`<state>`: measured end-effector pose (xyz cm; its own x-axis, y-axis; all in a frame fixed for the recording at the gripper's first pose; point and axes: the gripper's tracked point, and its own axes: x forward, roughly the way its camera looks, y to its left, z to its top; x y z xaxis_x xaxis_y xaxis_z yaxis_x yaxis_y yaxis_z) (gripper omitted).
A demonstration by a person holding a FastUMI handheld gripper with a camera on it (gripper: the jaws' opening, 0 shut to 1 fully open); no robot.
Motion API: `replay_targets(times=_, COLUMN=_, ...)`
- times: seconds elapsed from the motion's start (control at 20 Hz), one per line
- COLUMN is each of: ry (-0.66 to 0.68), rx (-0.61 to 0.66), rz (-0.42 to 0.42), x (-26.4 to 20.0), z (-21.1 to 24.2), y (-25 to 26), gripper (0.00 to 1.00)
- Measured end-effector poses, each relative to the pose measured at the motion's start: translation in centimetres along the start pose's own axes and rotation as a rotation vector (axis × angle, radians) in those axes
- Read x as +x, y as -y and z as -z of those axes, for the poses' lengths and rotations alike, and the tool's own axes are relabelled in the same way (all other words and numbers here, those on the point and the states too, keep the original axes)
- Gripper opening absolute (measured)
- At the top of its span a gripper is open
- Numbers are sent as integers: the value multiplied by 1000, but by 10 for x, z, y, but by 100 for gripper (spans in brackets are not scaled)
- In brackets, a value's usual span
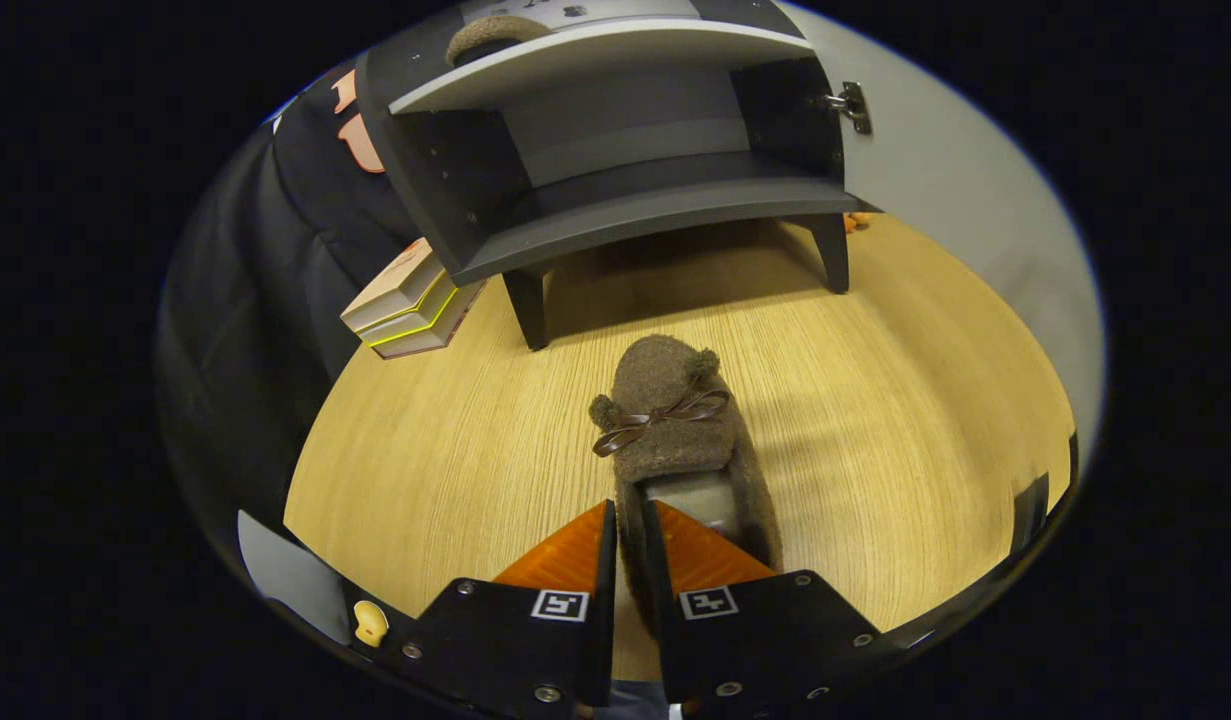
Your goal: Open the shoe cabinet door, grab the shoes and put them into the shoe cabinet, then close the shoe cabinet door.
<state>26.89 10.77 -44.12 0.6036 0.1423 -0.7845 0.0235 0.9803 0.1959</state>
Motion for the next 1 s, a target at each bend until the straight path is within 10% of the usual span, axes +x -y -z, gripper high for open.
replay_targets(times=0.55, ry=3, rx=-64, rz=31, x=28, z=-9, y=3, gripper=5)
replay_targets(times=1.0, ry=117, rx=-88, rz=59, x=-56, z=-62, y=9, gripper=4)
